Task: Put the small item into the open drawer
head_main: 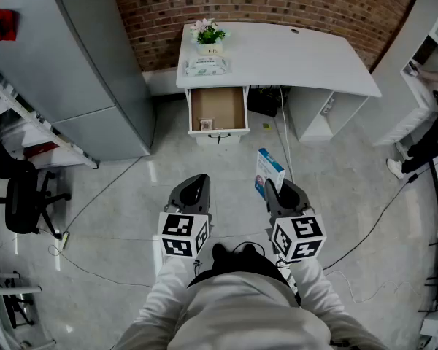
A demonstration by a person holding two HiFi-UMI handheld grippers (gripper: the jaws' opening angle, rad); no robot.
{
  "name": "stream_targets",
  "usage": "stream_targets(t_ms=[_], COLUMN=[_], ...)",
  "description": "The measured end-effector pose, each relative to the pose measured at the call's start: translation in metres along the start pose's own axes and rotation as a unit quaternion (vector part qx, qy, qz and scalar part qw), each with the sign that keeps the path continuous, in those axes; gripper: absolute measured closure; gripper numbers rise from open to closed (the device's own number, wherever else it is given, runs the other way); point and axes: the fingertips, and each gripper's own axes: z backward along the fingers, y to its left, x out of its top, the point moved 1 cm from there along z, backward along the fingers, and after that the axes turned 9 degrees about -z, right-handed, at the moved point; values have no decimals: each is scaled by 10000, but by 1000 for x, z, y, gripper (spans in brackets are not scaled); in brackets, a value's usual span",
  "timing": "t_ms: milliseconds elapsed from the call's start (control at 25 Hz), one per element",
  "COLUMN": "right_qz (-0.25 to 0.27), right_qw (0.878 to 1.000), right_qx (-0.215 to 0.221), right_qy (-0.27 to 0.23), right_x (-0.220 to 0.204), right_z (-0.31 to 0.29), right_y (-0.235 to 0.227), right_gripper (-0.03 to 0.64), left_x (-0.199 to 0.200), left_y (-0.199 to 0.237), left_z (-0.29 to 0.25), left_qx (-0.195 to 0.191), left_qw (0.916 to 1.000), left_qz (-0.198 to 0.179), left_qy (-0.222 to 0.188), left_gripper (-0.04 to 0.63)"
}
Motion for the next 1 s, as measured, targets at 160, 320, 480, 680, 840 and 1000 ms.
stream_targets(t_ms=[160,320,480,680,840,1000], right_qz=[-44,-91,-170,-152,-154,-166], right_qw=[10000,9999,9998,9998,9998,9997], right_qx=[-84,-117,-66,-131,-142,-156], right_qy=[-19,-47,-28,-33,4,4], right_x=[-4,-7,-4,-4,-3,2], right_z=[4,6,5,-3,-16,-31], right_y=[0,4,7,6,6,1], right_gripper=[525,525,523,523,523,523], left_x=[-4,-6,-4,-12,-16,-12], left_y=[-3,-3,-2,7,17,25], left_z=[4,9,10,7,4,-6], left_qx=[-54,-140,-233,-211,-138,-132], left_qw=[10000,9999,9996,9994,9994,9995], left_qz=[16,10,183,275,323,272], left_qy=[1,-12,-28,28,60,50], left_gripper=[578,578,578,578,578,578])
